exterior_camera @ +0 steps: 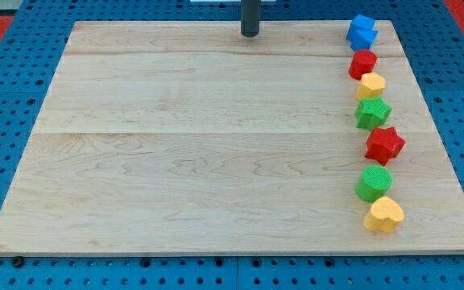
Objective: Move the green star to the top left of the board
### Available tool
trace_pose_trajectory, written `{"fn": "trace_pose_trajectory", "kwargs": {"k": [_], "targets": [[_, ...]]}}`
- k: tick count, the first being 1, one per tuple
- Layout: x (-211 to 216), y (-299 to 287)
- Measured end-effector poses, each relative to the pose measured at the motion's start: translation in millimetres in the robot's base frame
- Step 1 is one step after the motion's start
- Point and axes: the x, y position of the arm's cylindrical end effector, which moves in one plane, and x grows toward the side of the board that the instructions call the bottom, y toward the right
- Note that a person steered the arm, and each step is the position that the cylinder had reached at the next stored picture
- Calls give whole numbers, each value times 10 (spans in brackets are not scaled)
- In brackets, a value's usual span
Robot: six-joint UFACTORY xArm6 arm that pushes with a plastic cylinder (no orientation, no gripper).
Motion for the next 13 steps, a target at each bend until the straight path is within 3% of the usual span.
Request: {"fn": "trace_pose_trajectory", "kwargs": {"k": [1, 2, 4, 5, 6, 7, 8, 9, 11, 12, 13], "targets": [[225, 100], [1332, 417], [3494, -25], [3979, 122], [3996, 290], [3991, 1138], [3985, 2442], [3796, 3073], [2087, 2668], [2028, 2022], [2244, 1048]]}}
